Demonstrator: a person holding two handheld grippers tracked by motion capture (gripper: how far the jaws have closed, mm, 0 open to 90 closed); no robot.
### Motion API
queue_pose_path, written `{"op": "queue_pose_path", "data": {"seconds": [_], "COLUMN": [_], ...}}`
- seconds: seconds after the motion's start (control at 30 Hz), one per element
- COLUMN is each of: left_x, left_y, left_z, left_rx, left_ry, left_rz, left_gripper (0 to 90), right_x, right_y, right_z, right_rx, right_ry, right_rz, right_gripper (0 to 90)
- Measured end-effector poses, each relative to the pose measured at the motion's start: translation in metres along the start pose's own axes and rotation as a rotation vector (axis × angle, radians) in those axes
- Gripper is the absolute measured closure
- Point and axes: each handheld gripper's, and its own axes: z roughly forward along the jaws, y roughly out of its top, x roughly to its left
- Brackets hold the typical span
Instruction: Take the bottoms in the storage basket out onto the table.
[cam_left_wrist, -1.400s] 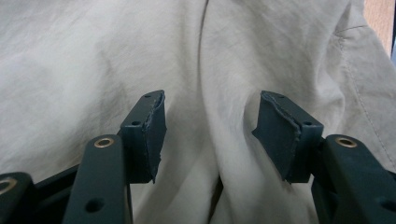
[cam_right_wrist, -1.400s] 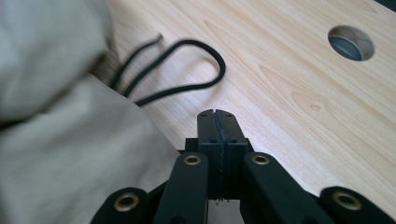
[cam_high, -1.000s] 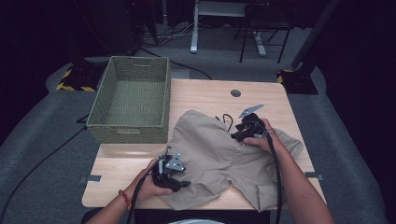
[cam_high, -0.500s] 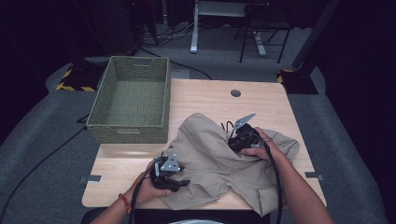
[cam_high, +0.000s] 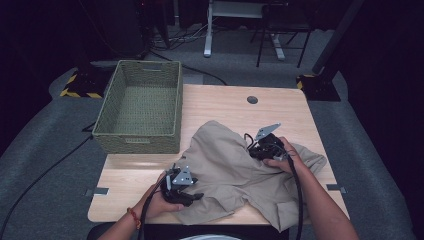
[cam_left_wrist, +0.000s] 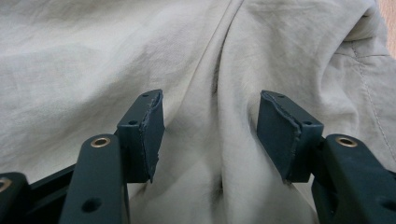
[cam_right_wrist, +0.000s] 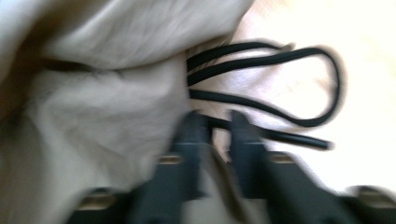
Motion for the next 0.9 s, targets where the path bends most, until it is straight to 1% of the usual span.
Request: {"op": "queue_pose_path", "data": {"seconds": [0.03,0.1,0.17,0.27,0.33,0.37,0.4,0.43,0.47,0.6,0.63,0.67,0.73,0.77,0.8,0.83,0.87,0.9], "left_x": [0.000,-0.001,0.000,-0.001,0.000,0.000,0.000,0.000,0.000,0.000,0.000,0.000,-0.001,-0.001,-0.001,-0.001,-0.001,-0.002], "left_y": [0.000,0.000,0.000,0.000,0.000,0.000,0.000,0.000,-0.001,0.000,0.000,0.000,0.000,0.000,0.001,0.001,0.002,0.002], "left_z": [0.000,0.000,0.000,0.000,0.000,0.000,0.000,0.000,0.000,0.000,0.000,0.000,0.000,0.000,0.000,0.000,0.000,0.000], "left_rx": [-0.002,-0.003,-0.002,-0.005,-0.002,-0.003,-0.003,-0.004,-0.005,-0.003,-0.001,-0.001,-0.002,0.002,0.006,0.008,0.011,0.013], "left_ry": [0.000,0.000,0.000,0.001,0.000,-0.001,-0.002,-0.002,-0.002,0.001,0.001,0.002,0.004,0.005,0.005,0.004,0.006,0.008], "left_rz": [-0.001,-0.001,-0.003,-0.006,-0.004,-0.005,-0.007,-0.008,-0.007,-0.005,-0.004,-0.005,-0.007,-0.006,-0.003,-0.006,-0.006,-0.006], "left_gripper": [42.1,42.1,42.1,42.1,42.1,42.1,42.1,42.1,42.1,42.1,42.1,42.1,42.1,42.0,41.9,41.8,41.6,41.4], "right_x": [0.000,0.001,0.004,0.010,0.014,0.016,0.017,0.018,0.018,0.014,0.012,0.010,0.009,0.009,0.009,0.010,0.010,0.010], "right_y": [0.000,-0.002,-0.006,-0.014,-0.019,-0.022,-0.025,-0.027,-0.029,-0.030,-0.031,-0.031,-0.030,-0.029,-0.027,-0.026,-0.024,-0.023], "right_z": [-0.006,-0.017,-0.028,-0.035,-0.031,-0.027,-0.022,-0.018,-0.014,-0.007,-0.006,-0.005,-0.006,-0.007,-0.008,-0.009,-0.009,-0.009], "right_rx": [-0.007,-0.013,-0.021,-0.001,0.044,0.071,0.096,0.114,0.117,0.102,0.088,0.073,0.076,0.077,0.075,0.074,0.074,0.086], "right_ry": [-0.008,0.016,0.032,0.018,-0.006,-0.031,-0.039,-0.039,-0.055,-0.107,-0.107,-0.105,-0.107,-0.109,-0.108,-0.117,-0.145,-0.187], "right_rz": [0.003,0.016,0.006,0.002,-0.003,-0.004,-0.010,-0.005,-0.012,0.006,0.032,0.044,0.034,0.026,0.010,-0.007,-0.013,-0.039], "right_gripper": [59.4,50.3,38.8,33.0,25.5,21.6,20.7,19.5,17.5,13.7,13.6,15.7,23.9,29.4,37.0,44.2,51.5,58.3]}}
